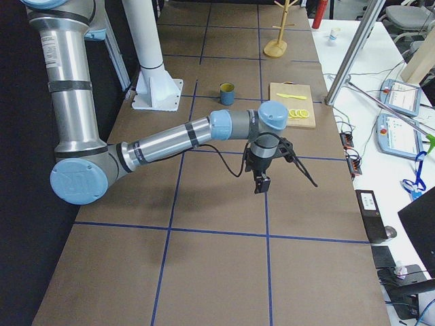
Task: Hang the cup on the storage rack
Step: 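Open the right gripper and withdraw the right arm away from the mug, then move the left gripper from beside the rack toward the teal mug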
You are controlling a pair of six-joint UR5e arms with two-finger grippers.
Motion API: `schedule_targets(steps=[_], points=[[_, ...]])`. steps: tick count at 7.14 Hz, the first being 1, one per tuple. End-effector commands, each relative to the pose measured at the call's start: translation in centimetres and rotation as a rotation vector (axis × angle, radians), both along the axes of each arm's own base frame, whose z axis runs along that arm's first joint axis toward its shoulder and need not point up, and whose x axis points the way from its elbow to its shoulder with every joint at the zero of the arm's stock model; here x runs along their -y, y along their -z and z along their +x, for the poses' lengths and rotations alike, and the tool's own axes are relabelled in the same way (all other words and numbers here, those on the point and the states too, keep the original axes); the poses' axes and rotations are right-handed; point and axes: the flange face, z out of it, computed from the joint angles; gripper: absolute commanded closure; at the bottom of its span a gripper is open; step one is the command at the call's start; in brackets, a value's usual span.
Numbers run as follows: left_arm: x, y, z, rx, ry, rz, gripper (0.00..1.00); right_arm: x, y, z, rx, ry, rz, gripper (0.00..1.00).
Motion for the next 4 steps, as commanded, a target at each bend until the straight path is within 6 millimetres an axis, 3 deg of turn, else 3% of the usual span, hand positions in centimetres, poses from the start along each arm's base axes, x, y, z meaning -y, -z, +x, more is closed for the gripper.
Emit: schedule_targets(steps=[1, 2, 3, 4], points=[[0.2, 0.2, 0.0, -0.004, 0.0, 0.005, 0.0, -6.1, -6.4, 5.1, -0.001, -0.058, -0.097, 0.0], [0.2, 1.0, 0.1, -0.014, -0.002, 0.021, 0.0, -8.0, -8.0, 6.1, 0.001, -0.085, -0.136, 0.0], [0.3, 1.9, 0.7, -0.091, -0.017, 0.04, 0.0, -8.3, -7.8, 6.3, -0.003, -0.127, -0.152, 0.0], [0.7, 4.0, 1.5, -0.164, -0.047, 0.163, 0.0, -7.6, -7.5, 6.3, -0.016, -0.212, -0.148, 0.0]])
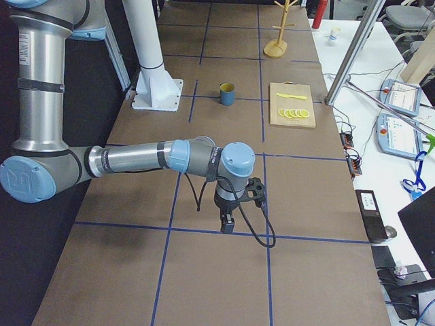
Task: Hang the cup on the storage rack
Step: 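Move the left gripper from beside the rack toward the teal mug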
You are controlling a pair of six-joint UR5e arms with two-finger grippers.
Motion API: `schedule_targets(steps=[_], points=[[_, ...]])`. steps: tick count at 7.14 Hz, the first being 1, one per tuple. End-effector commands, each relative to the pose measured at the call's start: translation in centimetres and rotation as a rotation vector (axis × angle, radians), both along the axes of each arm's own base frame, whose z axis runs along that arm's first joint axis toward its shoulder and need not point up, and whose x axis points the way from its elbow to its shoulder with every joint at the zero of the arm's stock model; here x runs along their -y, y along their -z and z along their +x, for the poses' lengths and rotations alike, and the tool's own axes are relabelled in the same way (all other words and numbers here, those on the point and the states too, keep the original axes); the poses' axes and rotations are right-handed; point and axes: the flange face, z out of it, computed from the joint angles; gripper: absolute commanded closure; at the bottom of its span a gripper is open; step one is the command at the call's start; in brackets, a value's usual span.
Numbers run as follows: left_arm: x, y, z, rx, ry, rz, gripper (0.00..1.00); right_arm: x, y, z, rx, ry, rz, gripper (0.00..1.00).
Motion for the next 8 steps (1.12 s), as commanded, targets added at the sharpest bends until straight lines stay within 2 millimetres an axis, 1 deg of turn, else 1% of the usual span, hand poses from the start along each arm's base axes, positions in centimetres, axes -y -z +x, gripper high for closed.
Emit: schedule_targets(steps=[1, 2, 3, 4, 5, 6, 7, 8], points=[[0.5, 4.5, 3.0, -0.158, -0.098, 0.275, 0.0, 0.5, 0.1, -0.1, -0.022, -0.113, 0.015, 0.0], [0.3, 6.0, 5.7, -0.216, -0.177, 0.365, 0.0, 0.6, 0.1, -0.5, -0.022, -0.106, 0.017, 0.0], [1.0, 7.9, 7.6, -0.221, -0.228, 0.457, 0.0, 0.7, 0.3, -0.7, -0.019, -0.103, 0.022, 0.0], [2.9, 11.5, 11.6, -0.247, -0.296, 0.513, 0.0, 0.7, 0.3, -0.7, -0.019, -0.103, 0.022, 0.0], [3.4, 14.0, 16.3, -0.284, -0.347, 0.509, 0.0, 0.7, 0.3, -0.7, -0.019, -0.103, 0.022, 0.0], [3.2, 15.5, 19.4, -0.317, -0.383, 0.518, 0.01, 0.7, 0.3, -0.7, -0.017, -0.102, 0.023, 0.0], [2.7, 16.7, 22.5, -0.348, -0.427, 0.527, 0.07, 0.7, 0.3, -0.7, -0.017, -0.102, 0.023, 0.0], [3.4, 18.9, 26.2, -0.35, -0.437, 0.544, 0.07, 0.7, 0.3, -0.7, -0.017, -0.1, 0.023, 0.0]])
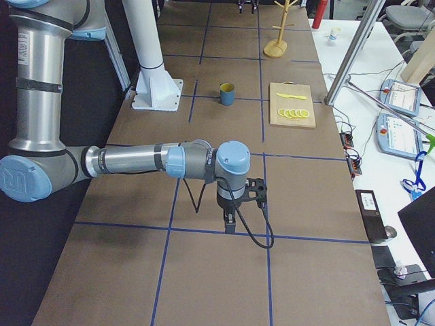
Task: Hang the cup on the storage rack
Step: 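Move the left gripper from beside the rack toward the teal mug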
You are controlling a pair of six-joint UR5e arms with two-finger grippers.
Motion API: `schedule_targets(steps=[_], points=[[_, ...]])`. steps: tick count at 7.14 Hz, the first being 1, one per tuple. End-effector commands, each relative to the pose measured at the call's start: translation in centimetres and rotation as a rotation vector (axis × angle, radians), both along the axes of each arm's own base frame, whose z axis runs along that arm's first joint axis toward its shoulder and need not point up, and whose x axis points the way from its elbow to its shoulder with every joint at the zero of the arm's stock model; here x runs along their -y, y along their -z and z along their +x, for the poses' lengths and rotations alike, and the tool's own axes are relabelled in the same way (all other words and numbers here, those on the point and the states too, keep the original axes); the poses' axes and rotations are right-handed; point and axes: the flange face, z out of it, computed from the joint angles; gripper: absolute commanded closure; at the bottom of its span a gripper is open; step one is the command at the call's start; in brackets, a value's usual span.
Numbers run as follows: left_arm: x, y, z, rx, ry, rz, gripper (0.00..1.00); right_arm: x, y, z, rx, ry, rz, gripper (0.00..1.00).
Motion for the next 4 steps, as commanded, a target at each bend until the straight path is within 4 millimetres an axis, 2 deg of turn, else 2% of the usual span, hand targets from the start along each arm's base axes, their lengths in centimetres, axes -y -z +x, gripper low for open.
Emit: schedule_targets(steps=[1, 2, 4], points=[[0.1, 4.2, 8.8, 0.012, 0.007, 0.065, 0.04, 0.0, 0.0, -0.1, 0.0, 0.003, 0.002, 0.0], [-0.4, 4.8, 12.1, 0.019, 0.063, 0.134, 0.01, 0.0, 0.0, -0.1, 0.0, 0.003, 0.0, 0.0], [-1.7, 4.5, 15.6, -0.037, 0.14, 0.238, 0.0, 0.1, 0.2, -0.1, 0.0, 0.001, 0.004, 0.0]])
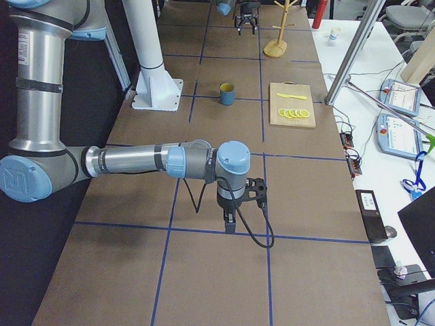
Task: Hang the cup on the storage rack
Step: 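Move the left gripper from beside the rack toward the teal mug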
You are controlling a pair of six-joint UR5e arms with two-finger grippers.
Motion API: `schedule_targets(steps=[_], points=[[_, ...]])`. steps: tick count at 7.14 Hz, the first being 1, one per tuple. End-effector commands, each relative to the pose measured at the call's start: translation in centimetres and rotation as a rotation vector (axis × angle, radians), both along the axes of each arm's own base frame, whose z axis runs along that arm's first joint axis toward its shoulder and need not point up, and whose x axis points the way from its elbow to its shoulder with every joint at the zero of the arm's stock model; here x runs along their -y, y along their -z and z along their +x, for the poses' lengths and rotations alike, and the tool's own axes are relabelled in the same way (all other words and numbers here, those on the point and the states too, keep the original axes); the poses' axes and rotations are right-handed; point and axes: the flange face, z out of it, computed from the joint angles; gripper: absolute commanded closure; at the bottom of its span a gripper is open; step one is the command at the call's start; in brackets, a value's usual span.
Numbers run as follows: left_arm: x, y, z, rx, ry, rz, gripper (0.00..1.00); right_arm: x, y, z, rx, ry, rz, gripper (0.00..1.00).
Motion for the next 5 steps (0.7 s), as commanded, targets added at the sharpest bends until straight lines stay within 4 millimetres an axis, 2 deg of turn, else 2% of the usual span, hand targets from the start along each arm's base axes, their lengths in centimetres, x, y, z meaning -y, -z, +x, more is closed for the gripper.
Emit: schedule_targets(steps=[1, 2, 5], points=[[-2.7, -0.6, 6.1, -0.089, 0.092, 0.083, 0.0, 0.2, 0.2, 0.0, 0.0, -0.001, 0.005, 0.0], [-5.4, -0.6, 10.3, -0.127, 0.118, 0.11, 0.0, 0.2, 0.2, 0.0, 0.0, -0.001, 0.005, 0.0], [-11.5, 4.0, 20.1, -0.221, 0.176, 0.072, 0.0, 0.3, 0.3, 0.0, 0.0, 0.0, 0.007, 0.0]])
